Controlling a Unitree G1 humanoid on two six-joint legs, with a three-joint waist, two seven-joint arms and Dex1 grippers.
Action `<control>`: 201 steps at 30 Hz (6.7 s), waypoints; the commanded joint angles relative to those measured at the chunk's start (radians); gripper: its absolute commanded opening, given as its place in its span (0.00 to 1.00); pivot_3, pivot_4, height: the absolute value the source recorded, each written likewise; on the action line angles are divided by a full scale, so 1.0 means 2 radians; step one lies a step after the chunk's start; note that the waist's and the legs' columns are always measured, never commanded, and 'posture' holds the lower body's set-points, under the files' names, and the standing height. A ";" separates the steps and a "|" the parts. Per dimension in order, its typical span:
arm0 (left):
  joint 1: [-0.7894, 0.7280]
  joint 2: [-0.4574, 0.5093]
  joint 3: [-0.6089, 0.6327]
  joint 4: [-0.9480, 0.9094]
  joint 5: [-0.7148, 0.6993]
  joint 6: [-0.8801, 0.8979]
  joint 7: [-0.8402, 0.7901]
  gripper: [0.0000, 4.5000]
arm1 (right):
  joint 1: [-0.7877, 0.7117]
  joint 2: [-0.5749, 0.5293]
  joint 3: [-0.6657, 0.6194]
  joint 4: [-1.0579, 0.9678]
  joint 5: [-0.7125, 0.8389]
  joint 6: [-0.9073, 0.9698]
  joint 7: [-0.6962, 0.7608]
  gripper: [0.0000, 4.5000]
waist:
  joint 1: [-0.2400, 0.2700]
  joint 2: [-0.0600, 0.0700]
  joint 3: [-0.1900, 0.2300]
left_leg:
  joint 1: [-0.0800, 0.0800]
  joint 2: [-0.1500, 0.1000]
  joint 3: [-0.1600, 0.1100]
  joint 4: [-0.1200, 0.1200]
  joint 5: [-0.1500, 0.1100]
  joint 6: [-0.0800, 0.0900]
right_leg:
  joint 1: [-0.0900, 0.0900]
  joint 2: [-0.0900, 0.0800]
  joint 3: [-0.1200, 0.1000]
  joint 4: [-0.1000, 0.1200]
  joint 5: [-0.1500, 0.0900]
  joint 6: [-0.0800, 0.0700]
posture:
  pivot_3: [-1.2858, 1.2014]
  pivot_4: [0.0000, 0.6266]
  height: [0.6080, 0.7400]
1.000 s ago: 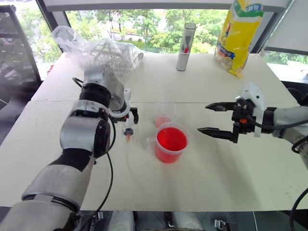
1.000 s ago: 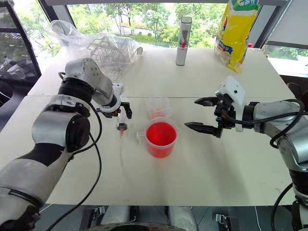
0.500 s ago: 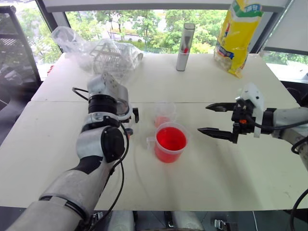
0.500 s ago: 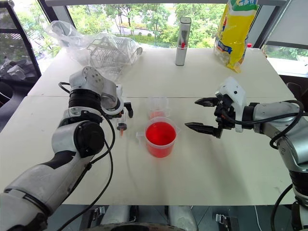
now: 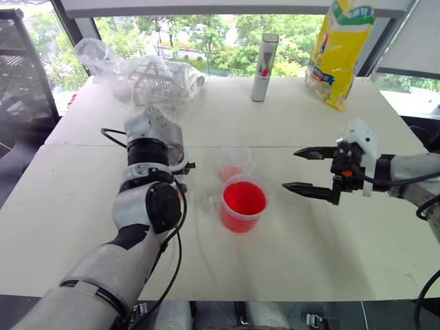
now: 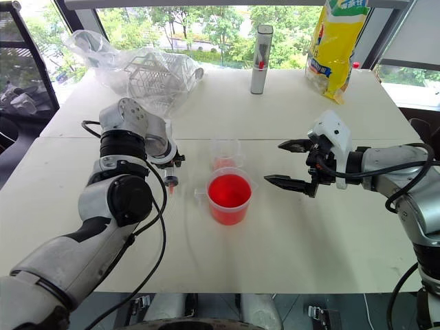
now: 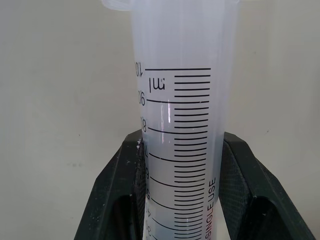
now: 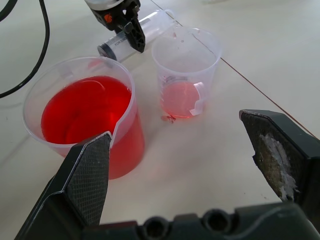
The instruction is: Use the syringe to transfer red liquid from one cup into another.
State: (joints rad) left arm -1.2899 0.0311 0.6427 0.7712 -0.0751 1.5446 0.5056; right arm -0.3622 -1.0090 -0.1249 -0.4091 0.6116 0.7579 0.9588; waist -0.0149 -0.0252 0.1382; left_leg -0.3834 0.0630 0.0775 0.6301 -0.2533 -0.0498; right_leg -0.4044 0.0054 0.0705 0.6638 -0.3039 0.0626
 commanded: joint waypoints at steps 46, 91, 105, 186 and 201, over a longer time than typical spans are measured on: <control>0.289 0.135 -0.336 -0.449 -0.337 -0.431 -0.787 0.30 | 0.037 -0.018 -0.089 -0.026 0.001 0.017 -0.027 1.00 | -0.003 0.000 0.000 | 0.005 0.001 0.000 0.000 -0.003 0.004 | 0.005 0.000 0.002 -0.001 0.000 0.000 | 0.52 0.24 1.00; 0.383 0.097 -0.419 -0.363 -0.179 -0.702 -0.842 0.30 | -0.084 0.077 -0.104 -0.060 0.360 0.163 -0.227 1.00 | -0.002 0.000 0.000 | 0.004 0.002 0.000 -0.001 -0.005 0.007 | 0.006 0.000 0.002 -0.005 0.000 0.000 | 0.52 0.24 1.00; 0.388 0.098 -0.421 -0.372 -0.178 -0.697 -0.840 0.30 | -0.105 0.093 -0.054 -0.059 0.359 0.145 -0.239 0.38 | -0.002 0.000 0.000 | 0.003 0.002 0.000 -0.001 -0.005 0.008 | 0.006 0.000 0.002 -0.006 0.000 0.000 | 0.52 0.24 1.00; 0.417 0.112 -0.450 -0.408 -0.190 -0.668 -0.849 0.30 | -0.197 0.050 -0.079 0.006 0.378 0.136 -0.244 0.01 | -0.002 0.000 0.000 | -0.001 0.003 0.000 -0.001 -0.006 0.010 | 0.003 0.000 0.002 -0.007 0.000 0.000 | 0.52 0.24 1.00; 0.419 0.111 -0.453 -0.410 -0.190 -0.668 -0.847 0.30 | -0.202 0.050 -0.080 0.010 0.378 0.136 -0.244 0.01 | -0.002 0.000 0.000 | -0.001 0.003 0.000 -0.001 -0.006 0.010 | 0.002 0.000 0.002 -0.007 0.000 0.000 | 0.52 0.24 1.00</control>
State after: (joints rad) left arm -0.4773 0.2400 -0.2013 -0.0164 -0.4793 0.2081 -1.1514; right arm -0.6942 -0.8915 -0.1993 -0.4385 1.3789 1.0859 0.5082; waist -0.0197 -0.0245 0.1384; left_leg -0.3860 0.0685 0.0772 0.6283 -0.2656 -0.0291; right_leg -0.3999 0.0047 0.0739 0.6491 -0.3045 0.0625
